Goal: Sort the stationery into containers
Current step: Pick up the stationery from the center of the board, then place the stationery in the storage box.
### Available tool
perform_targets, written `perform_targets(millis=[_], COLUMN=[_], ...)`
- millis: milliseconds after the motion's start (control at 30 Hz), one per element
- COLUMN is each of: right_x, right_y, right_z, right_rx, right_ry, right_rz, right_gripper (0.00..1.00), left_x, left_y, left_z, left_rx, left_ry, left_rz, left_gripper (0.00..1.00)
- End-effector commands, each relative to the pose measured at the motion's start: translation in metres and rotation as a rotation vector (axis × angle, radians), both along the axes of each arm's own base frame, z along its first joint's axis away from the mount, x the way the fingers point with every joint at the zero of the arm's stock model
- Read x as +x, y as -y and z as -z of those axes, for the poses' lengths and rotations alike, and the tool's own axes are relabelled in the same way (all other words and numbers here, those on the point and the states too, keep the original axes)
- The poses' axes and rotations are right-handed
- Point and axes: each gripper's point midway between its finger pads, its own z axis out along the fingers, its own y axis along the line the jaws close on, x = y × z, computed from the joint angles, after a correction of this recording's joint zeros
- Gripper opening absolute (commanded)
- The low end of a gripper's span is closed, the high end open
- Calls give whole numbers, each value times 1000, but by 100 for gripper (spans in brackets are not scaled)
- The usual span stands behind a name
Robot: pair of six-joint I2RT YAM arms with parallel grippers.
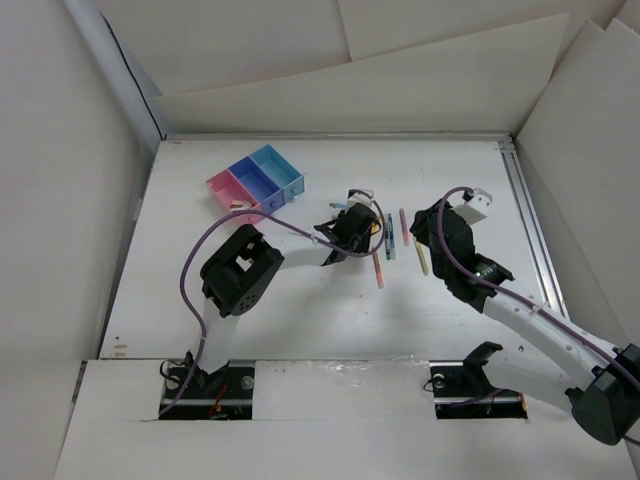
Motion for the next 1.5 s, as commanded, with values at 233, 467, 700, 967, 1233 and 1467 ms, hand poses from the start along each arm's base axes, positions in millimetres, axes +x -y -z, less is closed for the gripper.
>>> perform_targets(millis=[233, 467, 700, 967, 1233, 1467], right_x=[0, 0, 0, -1, -1, 3], right_y=[2, 2, 2, -1, -7, -16], right_z=[-25, -25, -25, -27, -23, -21], right_rx=[38, 38, 38, 50, 42, 36], right_ry=[57, 57, 57, 60, 45, 28], right_rz=[14, 14, 14, -8, -38, -74], right_gripper=[38, 38, 38, 38, 38, 38], left_x=[11, -9, -23, -11, 53, 87], left_y=[7, 13, 5, -45, -186, -287], left_z=[-14, -49, -115, -144, -196, -181], left_rx=[10, -31, -162, -198, -390, -433], left_ry=[37, 86, 157, 200, 302, 268], left_rz=[-8, 18, 8, -186, -640, -886], left_gripper=[6, 0, 0, 0, 0, 0])
